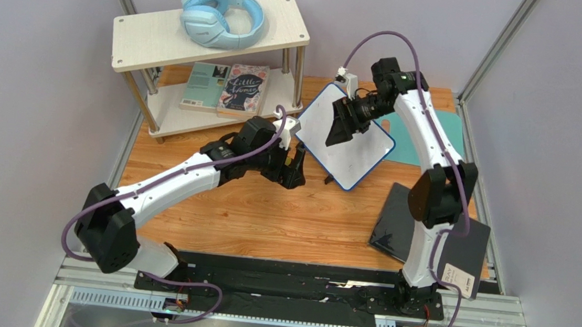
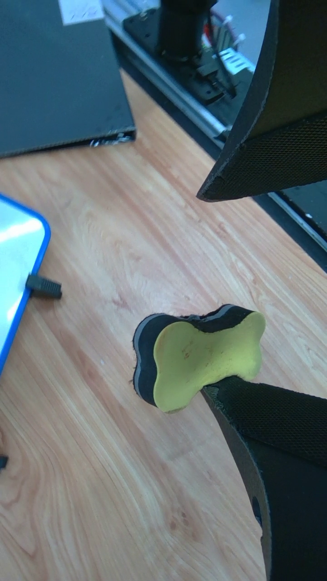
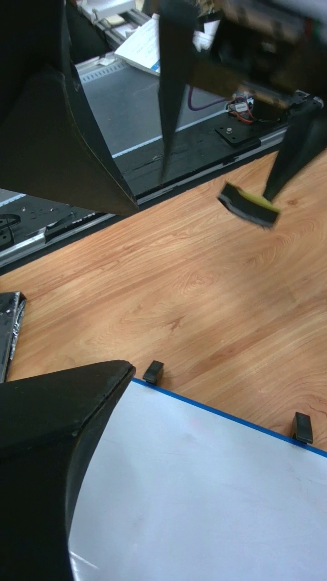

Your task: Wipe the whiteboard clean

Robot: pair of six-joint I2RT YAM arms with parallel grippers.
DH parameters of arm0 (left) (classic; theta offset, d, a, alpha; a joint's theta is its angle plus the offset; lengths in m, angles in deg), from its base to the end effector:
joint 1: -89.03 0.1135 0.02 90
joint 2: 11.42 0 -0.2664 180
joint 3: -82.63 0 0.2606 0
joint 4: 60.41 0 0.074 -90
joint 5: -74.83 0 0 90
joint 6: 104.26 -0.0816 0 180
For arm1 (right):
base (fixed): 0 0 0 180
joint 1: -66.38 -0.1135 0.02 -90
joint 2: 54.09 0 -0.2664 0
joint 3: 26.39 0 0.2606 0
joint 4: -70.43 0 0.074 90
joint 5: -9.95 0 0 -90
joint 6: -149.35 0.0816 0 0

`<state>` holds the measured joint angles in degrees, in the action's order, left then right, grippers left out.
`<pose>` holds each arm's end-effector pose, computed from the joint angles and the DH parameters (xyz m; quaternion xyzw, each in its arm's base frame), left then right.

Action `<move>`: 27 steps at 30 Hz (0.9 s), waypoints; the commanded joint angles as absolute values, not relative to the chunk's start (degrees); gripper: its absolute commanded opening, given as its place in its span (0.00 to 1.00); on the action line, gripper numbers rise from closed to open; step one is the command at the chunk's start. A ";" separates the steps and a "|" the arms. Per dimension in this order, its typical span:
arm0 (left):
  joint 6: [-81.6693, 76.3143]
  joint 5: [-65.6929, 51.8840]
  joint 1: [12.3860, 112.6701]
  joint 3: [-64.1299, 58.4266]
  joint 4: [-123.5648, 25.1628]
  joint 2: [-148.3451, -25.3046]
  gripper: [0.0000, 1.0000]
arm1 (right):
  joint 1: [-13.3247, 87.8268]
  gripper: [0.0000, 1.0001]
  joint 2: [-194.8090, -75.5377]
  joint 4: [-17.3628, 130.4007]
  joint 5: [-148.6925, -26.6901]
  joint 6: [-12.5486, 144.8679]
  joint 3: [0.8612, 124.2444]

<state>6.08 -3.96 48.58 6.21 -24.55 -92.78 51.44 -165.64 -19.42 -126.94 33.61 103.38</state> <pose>0.2608 -0.2432 0.2538 0.1980 0.8839 -0.2862 0.3124 0.3772 0.1623 0.3196 -0.3744 0.8271 0.3772 0.1828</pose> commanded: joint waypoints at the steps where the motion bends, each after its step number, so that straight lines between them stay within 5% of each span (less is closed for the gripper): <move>1: 1.30 3.20 48.34 9.02 -28.73 -89.47 0.96 | 50.74 0.81 -172.81 -27.61 -131.11 33.33 110.39; 16: 0.77 -2.23 42.27 0.42 -24.87 -99.74 0.94 | 40.46 0.82 -176.26 -26.73 -132.09 35.18 108.91; 27: 0.33 -10.60 44.20 -4.95 -22.13 -98.34 0.96 | 36.85 0.62 -175.65 -26.91 -129.27 33.51 101.80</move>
<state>0.79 -8.05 43.14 -2.89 -21.60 -99.82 38.13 -176.81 -19.37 -129.00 34.94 103.38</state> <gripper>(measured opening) 0.961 0.646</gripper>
